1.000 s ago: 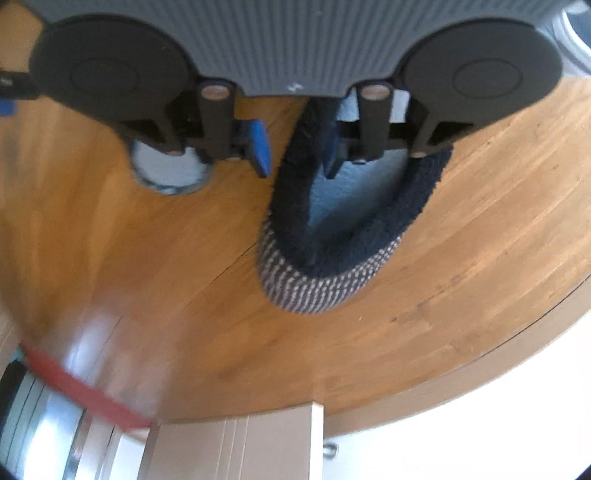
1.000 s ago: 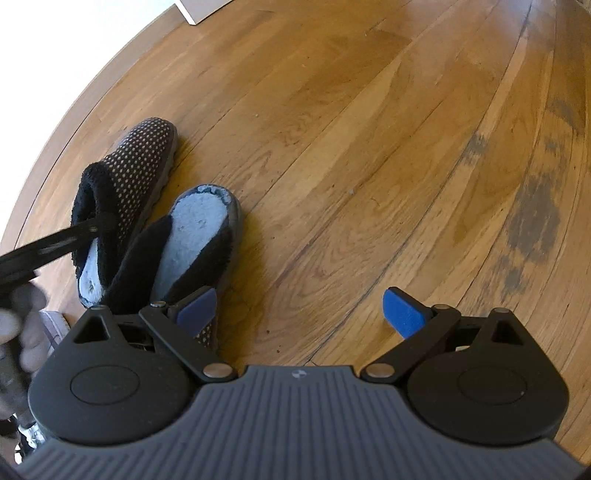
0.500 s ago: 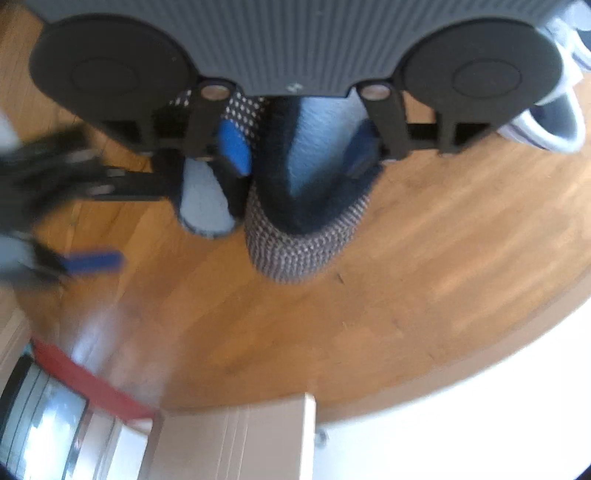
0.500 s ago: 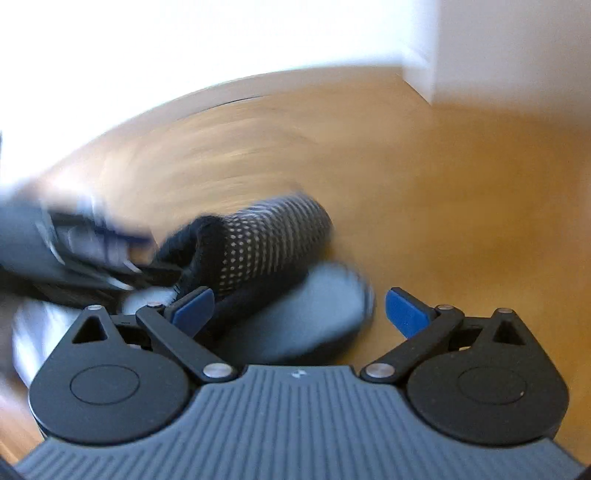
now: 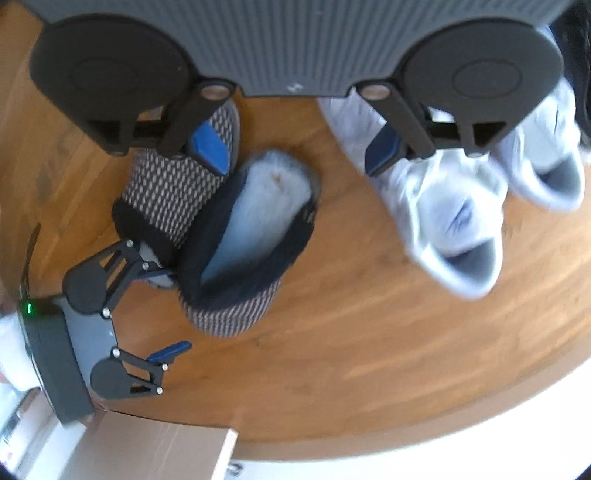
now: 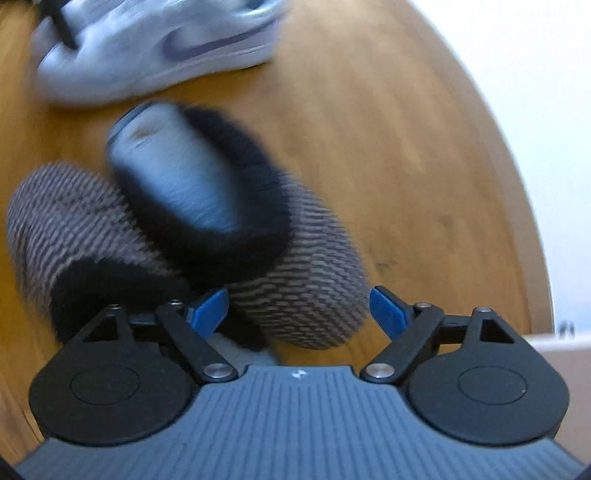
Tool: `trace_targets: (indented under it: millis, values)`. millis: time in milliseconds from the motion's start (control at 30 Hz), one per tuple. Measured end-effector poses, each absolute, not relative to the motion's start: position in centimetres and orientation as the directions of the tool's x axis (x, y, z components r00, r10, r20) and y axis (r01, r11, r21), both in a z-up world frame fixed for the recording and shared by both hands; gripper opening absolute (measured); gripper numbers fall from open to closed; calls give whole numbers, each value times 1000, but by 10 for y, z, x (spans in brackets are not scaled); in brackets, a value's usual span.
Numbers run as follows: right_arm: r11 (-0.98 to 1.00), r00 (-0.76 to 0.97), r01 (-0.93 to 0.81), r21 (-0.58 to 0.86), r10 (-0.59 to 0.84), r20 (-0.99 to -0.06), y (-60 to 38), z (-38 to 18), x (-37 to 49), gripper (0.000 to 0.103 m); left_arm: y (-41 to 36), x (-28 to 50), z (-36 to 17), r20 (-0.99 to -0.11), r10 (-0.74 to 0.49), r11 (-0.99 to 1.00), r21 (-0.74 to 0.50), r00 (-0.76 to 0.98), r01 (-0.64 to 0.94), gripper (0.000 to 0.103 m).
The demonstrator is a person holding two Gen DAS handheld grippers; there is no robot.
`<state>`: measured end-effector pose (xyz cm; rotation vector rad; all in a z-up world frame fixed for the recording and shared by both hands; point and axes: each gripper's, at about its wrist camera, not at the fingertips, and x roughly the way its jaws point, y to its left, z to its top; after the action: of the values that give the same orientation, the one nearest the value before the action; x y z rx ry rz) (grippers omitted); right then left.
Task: Organize scattered shoes
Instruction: 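Lower the brown slipper beside the white sneakers and open the left tool, then grasp the second brown dotted slipper by its heel with the right tool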
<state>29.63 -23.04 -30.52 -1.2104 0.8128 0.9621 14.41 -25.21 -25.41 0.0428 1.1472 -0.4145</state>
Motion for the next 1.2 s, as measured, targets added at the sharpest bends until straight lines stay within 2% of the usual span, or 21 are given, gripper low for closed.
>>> trace_targets:
  millis: [133,167,233,300,333,400,500,633,667,767,967,1133,1200]
  values:
    - [69,368,-930,-361,202,-908,-227,-314,301,83,-232,138,-253,-892,-294,934,-191,343,303,85]
    - [76,325,-945,-317,188,-927,-222,-323,311,84,-230,138,-253,-892,-293,935,-192,344,297,85]
    - [94,293,-955,-280,177,-940,-218,-327,315,77,-226,139,-254,-895,-289,942,-203,340,267,85]
    - [207,275,-949,-236,184,-944,-209,-323,324,59,-226,135,-252,-899,-281,947,-204,335,248,85]
    - [298,302,-925,-235,202,-932,-207,-320,326,56,-224,133,-251,-901,-281,949,-210,331,234,85]
    - [461,345,-861,-216,217,-913,-205,-316,332,49,-226,132,-249,-899,-289,948,-220,330,232,85]
    - [646,381,-748,-149,234,-894,-206,-312,343,46,-225,128,-246,-897,-292,946,-220,333,237,85]
    - [852,453,-521,-48,228,-862,-206,-298,361,43,-217,127,-243,-897,-285,952,-225,337,207,85]
    - [918,480,-396,20,225,-848,-211,-290,374,42,-215,127,-241,-896,-286,953,-229,339,198,85]
    - [964,487,-261,46,173,-856,-231,-284,394,43,-218,128,-241,-893,-296,950,-240,339,199,85]
    - [986,504,-164,-37,52,-862,-264,-287,388,45,-226,128,-242,-885,-331,936,-263,329,235,90]
    - [985,514,-168,47,128,-848,-286,-281,376,66,-272,118,-250,-864,-414,837,-239,285,491,90]
    - [987,563,-146,62,135,-815,-298,-263,358,84,-295,115,-253,-852,-432,791,-200,297,579,91]
